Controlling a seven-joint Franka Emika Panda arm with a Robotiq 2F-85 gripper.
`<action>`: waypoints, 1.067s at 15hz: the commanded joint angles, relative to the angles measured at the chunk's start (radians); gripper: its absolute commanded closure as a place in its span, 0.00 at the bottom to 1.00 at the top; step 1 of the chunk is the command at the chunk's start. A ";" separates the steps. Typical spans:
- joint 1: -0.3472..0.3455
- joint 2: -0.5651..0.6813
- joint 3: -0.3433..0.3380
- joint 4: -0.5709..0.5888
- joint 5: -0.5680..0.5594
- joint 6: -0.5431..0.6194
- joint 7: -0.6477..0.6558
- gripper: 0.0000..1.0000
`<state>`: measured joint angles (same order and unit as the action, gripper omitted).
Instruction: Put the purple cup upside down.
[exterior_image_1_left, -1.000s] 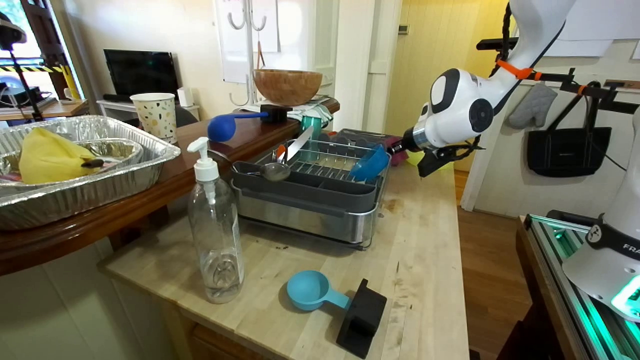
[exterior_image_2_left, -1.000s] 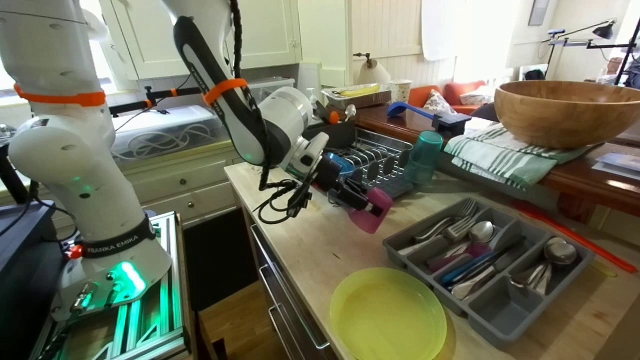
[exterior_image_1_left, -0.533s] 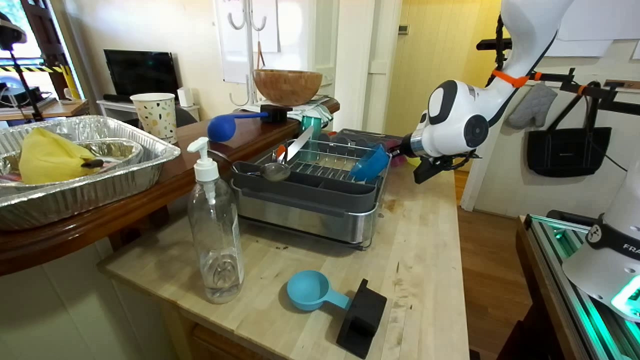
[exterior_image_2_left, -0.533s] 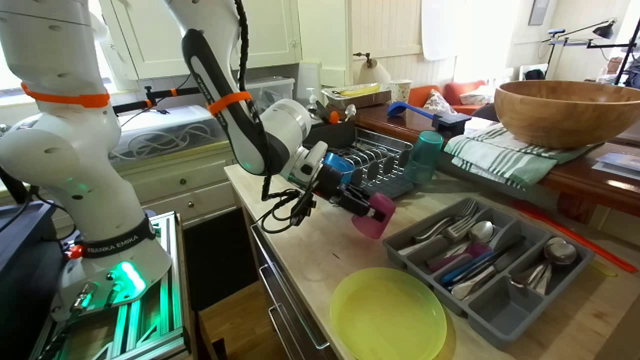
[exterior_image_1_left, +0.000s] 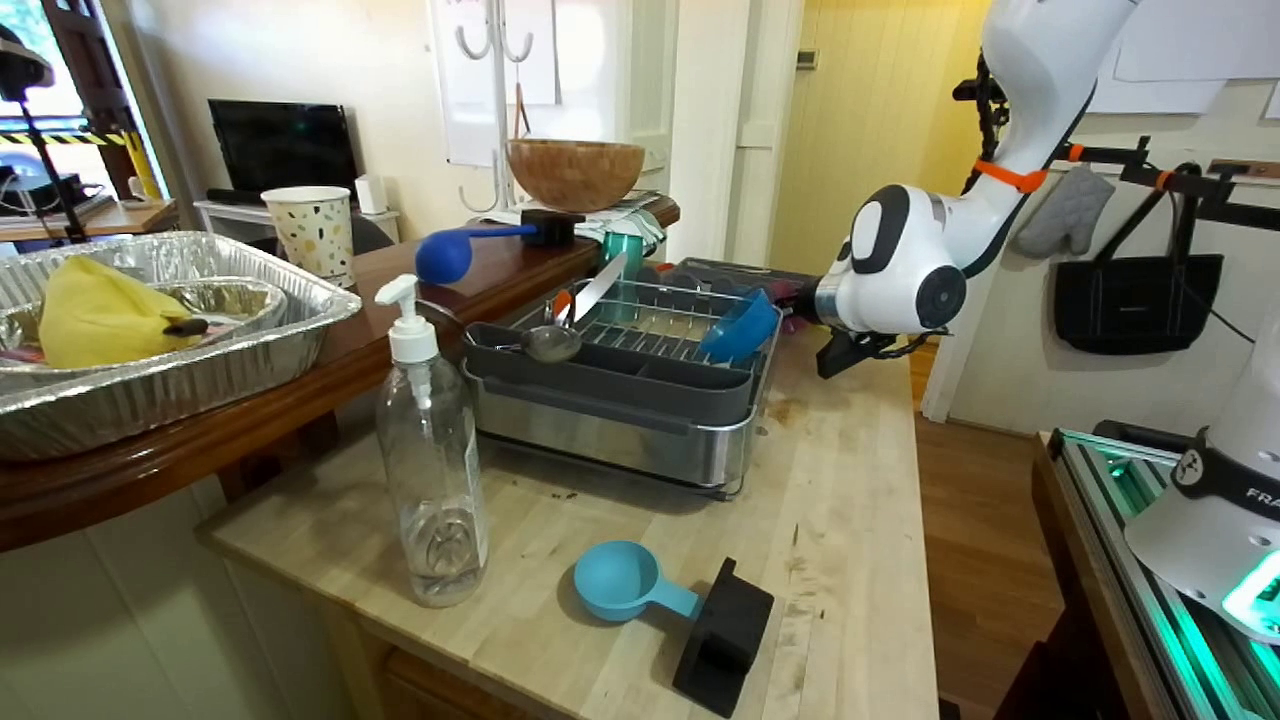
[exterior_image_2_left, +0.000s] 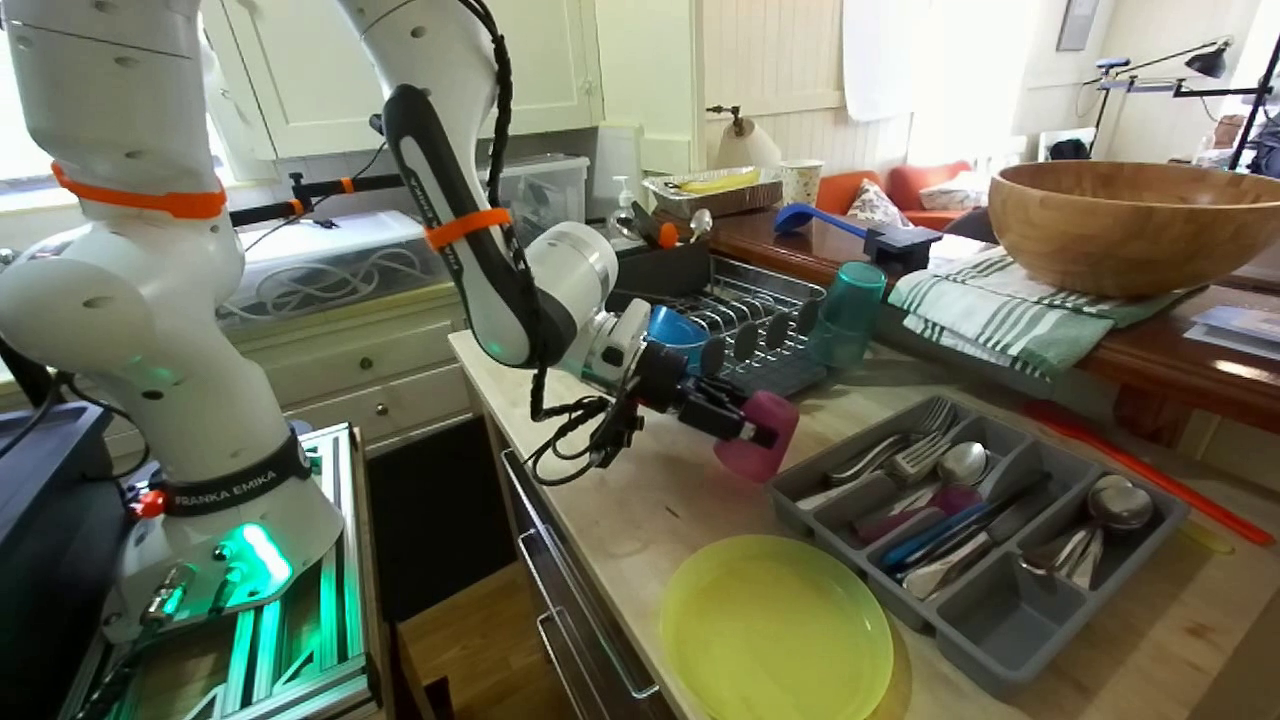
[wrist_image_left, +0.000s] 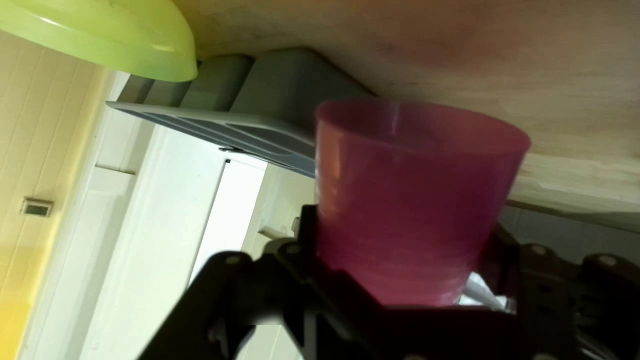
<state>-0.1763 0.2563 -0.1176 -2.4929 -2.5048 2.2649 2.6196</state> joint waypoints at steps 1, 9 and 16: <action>-0.021 0.039 0.028 0.002 -0.022 -0.042 0.061 0.52; -0.027 0.059 0.043 0.003 -0.021 -0.078 0.097 0.06; -0.020 0.004 0.061 -0.018 -0.021 -0.068 0.104 0.00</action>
<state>-0.1964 0.3004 -0.0810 -2.4866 -2.5048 2.2009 2.6903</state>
